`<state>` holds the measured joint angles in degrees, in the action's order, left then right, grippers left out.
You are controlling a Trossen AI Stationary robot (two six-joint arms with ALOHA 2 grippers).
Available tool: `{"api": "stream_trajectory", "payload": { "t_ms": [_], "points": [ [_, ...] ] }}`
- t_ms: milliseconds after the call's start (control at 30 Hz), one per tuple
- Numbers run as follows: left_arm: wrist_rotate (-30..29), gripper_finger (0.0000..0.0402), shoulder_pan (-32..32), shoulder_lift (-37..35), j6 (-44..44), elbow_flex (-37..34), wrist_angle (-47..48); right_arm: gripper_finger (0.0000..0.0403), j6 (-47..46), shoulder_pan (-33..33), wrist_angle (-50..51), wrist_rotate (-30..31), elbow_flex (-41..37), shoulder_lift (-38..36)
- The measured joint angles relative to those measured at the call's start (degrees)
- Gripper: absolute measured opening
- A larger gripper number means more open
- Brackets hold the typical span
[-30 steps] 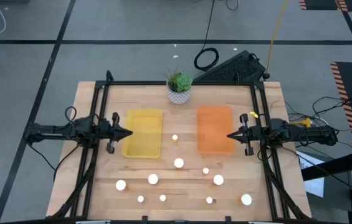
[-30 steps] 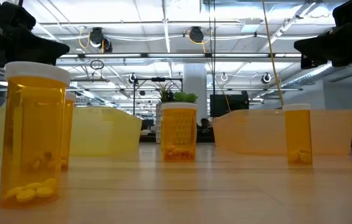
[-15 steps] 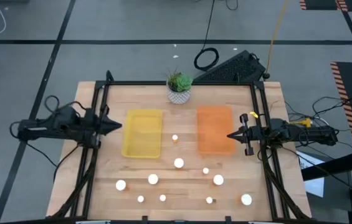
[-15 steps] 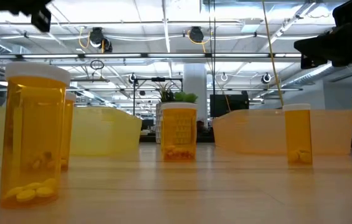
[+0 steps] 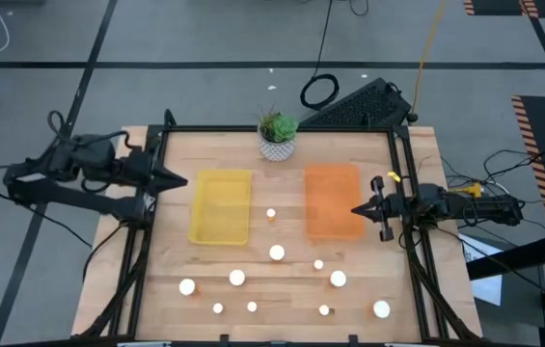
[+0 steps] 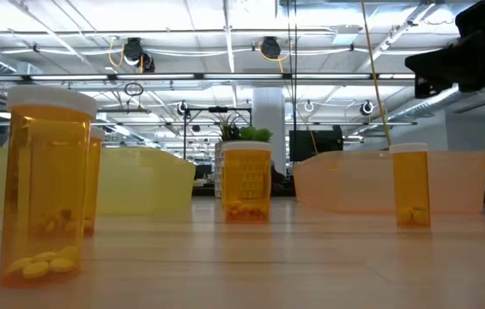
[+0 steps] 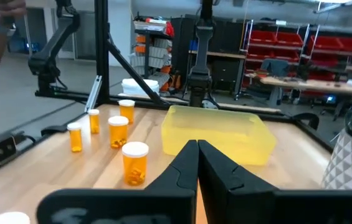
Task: Pick and place medicine bottles into bin by pill shape (circle, oval)
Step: Put the large medicine bottle into the yellow bin
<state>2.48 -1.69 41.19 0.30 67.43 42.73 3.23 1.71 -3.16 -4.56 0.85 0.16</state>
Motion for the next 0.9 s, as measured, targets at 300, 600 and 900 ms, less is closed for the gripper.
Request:
{"api": "stream_trajectory", "payload": {
  "t_ms": [300,600,900],
  "points": [
    [-1.5,0.0021,0.0,12.6,-0.6,15.9,10.8,0.0000,-9.2,0.0,0.4,0.0,0.0,0.0],
    [-2.4,0.0021,0.0,15.2,1.6,14.6,11.2,0.0000,-17.6,0.0,1.2,0.0,1.8,0.0],
    [-5.6,0.0021,0.0,15.0,1.6,14.0,11.1,0.0000,-12.8,0.0,9.3,-0.2,14.5,5.5]
  ]
}}
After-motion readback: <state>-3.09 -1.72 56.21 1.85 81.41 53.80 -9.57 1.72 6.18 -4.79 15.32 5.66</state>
